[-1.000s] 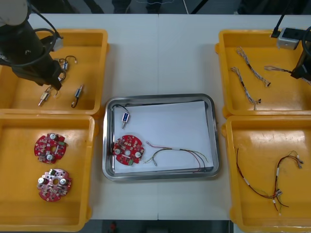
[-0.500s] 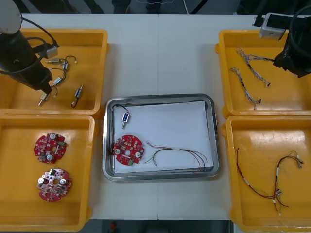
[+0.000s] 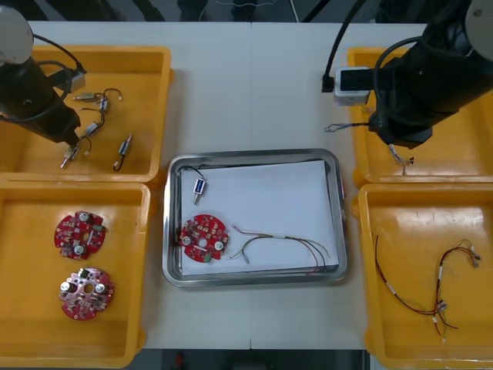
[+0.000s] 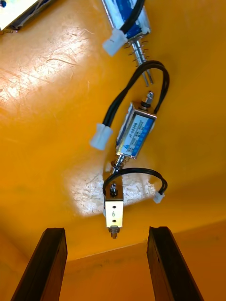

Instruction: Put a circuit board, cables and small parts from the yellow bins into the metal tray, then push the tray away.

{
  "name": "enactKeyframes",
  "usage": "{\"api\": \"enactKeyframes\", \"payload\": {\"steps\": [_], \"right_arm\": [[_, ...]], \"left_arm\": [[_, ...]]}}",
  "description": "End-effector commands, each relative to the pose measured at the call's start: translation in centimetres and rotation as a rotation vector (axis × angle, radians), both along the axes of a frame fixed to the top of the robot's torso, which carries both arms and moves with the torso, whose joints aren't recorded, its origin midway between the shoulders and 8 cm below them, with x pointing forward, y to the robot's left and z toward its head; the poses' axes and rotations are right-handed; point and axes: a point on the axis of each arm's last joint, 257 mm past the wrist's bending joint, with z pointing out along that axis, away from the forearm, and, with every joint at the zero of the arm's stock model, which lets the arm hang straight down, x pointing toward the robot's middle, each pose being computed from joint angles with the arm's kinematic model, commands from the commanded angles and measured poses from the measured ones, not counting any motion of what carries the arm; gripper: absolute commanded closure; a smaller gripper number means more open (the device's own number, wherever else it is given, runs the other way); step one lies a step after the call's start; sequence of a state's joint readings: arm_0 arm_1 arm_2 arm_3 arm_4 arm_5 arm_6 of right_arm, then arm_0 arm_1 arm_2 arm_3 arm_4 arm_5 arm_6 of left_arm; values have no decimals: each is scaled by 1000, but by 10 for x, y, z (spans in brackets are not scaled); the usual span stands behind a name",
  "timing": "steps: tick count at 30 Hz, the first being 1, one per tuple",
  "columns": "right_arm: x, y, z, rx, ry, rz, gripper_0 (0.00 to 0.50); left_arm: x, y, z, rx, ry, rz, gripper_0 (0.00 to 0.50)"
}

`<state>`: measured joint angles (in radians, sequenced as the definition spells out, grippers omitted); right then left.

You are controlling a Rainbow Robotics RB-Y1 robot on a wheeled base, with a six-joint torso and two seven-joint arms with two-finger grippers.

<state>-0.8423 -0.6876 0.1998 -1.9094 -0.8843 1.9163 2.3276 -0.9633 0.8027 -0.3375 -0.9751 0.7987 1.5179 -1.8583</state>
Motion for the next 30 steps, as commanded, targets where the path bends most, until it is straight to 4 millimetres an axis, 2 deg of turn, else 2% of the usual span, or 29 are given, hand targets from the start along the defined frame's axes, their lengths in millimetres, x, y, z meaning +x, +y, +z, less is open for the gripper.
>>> {"api": "enactKeyframes", "payload": {"steps": [1,5,7,15,22,30], "right_arm": [[-1,55,19,0,-57,73,500],[-4,79,11,2,-55,95,500],[-7,87,1,-7,-36,100,500],[-14,97,-41,-66,57,93,500],[-7,106,-65,-98,51,87,500],[0,122,-96,-30,58,72,500]], "left_arm": [[20,-11,21,39,-54,-39,0],[18,-13,11,39,-35,-39,0],[17,-15,6,41,-26,-40,0],[15,-15,-4,67,-12,-44,0],[14,-13,-12,68,-12,-39,0],[15,-12,-22,59,-26,-38,0]]}}
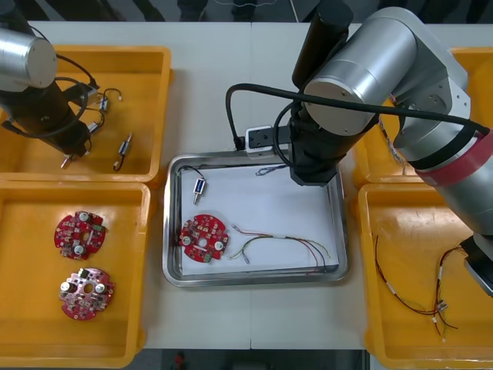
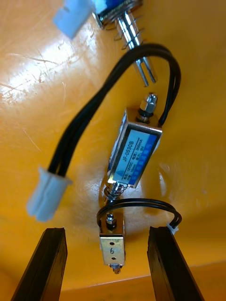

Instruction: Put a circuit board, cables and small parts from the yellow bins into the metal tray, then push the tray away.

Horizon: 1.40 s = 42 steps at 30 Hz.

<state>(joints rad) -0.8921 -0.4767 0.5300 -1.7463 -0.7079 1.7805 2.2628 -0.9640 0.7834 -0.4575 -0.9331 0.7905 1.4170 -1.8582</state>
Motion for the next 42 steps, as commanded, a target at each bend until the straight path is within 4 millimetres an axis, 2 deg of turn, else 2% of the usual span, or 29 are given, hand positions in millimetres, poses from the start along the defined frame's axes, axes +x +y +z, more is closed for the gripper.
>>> {"api": "enactKeyframes", "payload": {"steps": [1,7,17,29,30,31,32,33,34,35,36,38,40,42], "right_arm": [[-2,19,-12,43,-10,-15,500],[4,17,-34,-11,-61,-15,500],[19,20,-63,11,-68,-30,500],[19,18,-73,10,-57,-41,500],[18,19,-73,11,-56,-40,489],[18,18,-73,11,-55,-43,451],[18,18,-73,12,-55,-45,365],[18,18,-73,12,-55,-45,365],[18,19,-73,15,-56,-46,94],[19,21,-72,24,-58,-46,94],[19,21,-72,23,-59,-46,0],[21,22,-71,34,-64,-51,0],[21,23,-71,38,-65,-53,0],[21,23,-69,43,-67,-59,0]], "left_arm": [[8,-12,7,-16,-25,-5,0],[6,-7,0,-13,-21,-1,0],[0,0,-11,-7,-11,6,0],[-3,7,-22,-6,-12,10,0],[-4,8,-22,-5,-13,11,0],[-4,8,-23,-7,-10,12,0],[-4,7,-23,-8,-11,11,0],[-4,7,-23,-8,-11,11,0],[-4,8,-23,-7,-10,13,0],[-4,8,-23,-7,-12,14,88],[-5,9,-23,-5,-9,13,130],[-4,8,-23,-7,-10,13,395],[-4,8,-23,-7,-11,13,498],[-4,8,-23,-11,-10,17,499]]}}
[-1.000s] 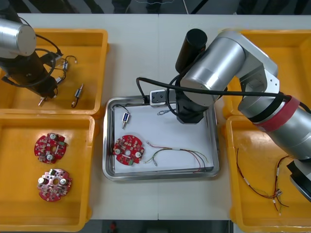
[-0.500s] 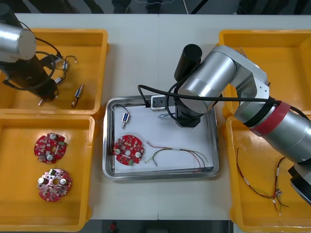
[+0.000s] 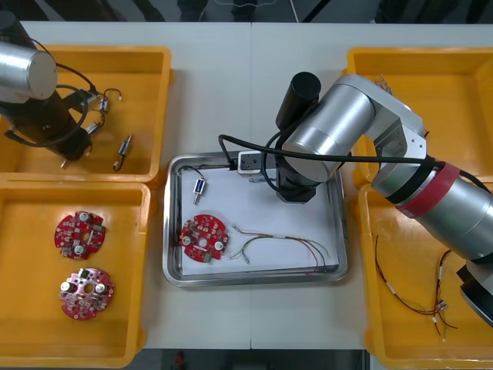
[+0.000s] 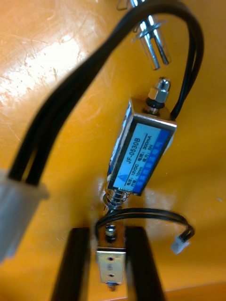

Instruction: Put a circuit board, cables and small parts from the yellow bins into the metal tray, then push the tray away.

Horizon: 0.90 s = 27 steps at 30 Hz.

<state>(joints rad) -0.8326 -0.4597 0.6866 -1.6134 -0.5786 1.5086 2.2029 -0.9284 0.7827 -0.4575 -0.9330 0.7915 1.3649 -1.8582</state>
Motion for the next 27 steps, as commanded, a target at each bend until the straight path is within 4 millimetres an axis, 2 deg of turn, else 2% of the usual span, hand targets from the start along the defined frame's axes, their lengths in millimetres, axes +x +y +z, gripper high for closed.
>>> {"api": "enactKeyframes", "payload": {"steps": [1,6,9,13,20,27], "right_arm": [[-6,13,-1,33,0,-10,0],[-8,15,2,36,-3,-10,0],[-10,14,8,34,-5,-14,0],[-18,11,19,26,-1,-20,0],[-31,-1,51,-11,-24,-46,0],[-44,-27,81,-25,-17,-132,0]], "left_arm": [[-4,3,-8,-7,5,16,500],[-2,0,-5,-13,-5,12,500],[1,-1,5,-8,-23,5,500],[4,-5,25,-18,-48,-2,500],[-1,-8,71,-35,-78,-10,500],[-13,-20,108,-23,-91,5,499]]}}
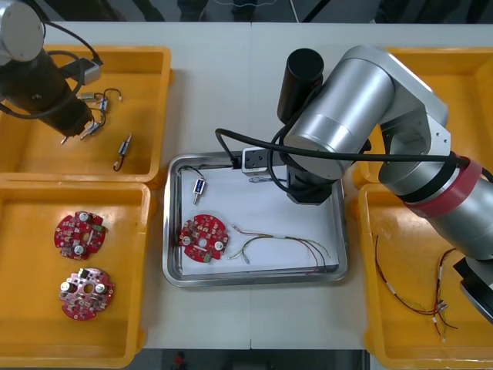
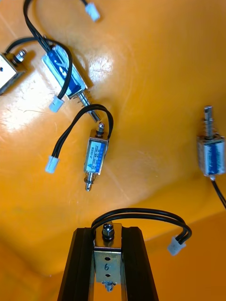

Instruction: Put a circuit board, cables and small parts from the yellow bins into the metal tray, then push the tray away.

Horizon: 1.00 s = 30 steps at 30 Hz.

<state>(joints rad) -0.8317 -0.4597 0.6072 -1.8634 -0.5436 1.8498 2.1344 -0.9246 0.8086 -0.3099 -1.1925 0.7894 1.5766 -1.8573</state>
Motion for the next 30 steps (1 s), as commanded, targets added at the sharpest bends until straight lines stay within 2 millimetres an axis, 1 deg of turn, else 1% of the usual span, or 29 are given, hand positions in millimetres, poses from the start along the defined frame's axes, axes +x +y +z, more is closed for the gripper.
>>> {"api": "enactKeyframes", "payload": {"steps": [1,2,3,5,7,9,11,12,13,14,16,20,23,24,26,28,30], "right_arm": [[0,-6,35,83,-39,-88,0],[1,-5,41,116,-46,-113,0],[2,-5,45,132,-51,-126,0],[2,-3,55,185,-56,-159,0],[3,-3,64,230,-71,-199,0],[5,-7,74,262,-93,-236,0],[6,-12,84,300,-118,-279,0],[7,-15,87,310,-123,-294,0],[7,-19,91,327,-126,-319,0],[8,-21,93,340,-126,-333,0],[10,-29,99,377,-122,-384,0],[14,-46,111,436,-127,-469,0],[16,-65,119,481,-123,-543,0],[16,-68,120,492,-122,-560,0],[16,-82,123,537,-109,-626,0],[14,-98,123,580,-95,-693,0],[12,-113,125,611,-97,-748,0]], "left_arm": [[-10,16,38,-2,-50,118,499],[-12,9,44,-9,-59,132,500],[-13,6,47,-11,-63,142,499],[-18,-6,55,-22,-72,171,500],[-24,-21,59,-37,-78,189,500],[-29,-35,63,-54,-84,207,500],[-36,-56,66,-76,-90,221,500],[-39,-63,68,-83,-92,227,500],[-44,-75,69,-94,-93,235,499],[-46,-80,70,-100,-95,242,500],[-53,-100,70,-125,-94,247,500],[-56,-142,73,-202,-120,243,500],[-60,-178,70,-257,-128,245,500],[-61,-184,67,-266,-126,255,499],[-64,-201,61,-281,-135,289,499],[-68,-219,49,-277,-132,304,500],[-72,-231,40,-274,-126,314,500]]}}
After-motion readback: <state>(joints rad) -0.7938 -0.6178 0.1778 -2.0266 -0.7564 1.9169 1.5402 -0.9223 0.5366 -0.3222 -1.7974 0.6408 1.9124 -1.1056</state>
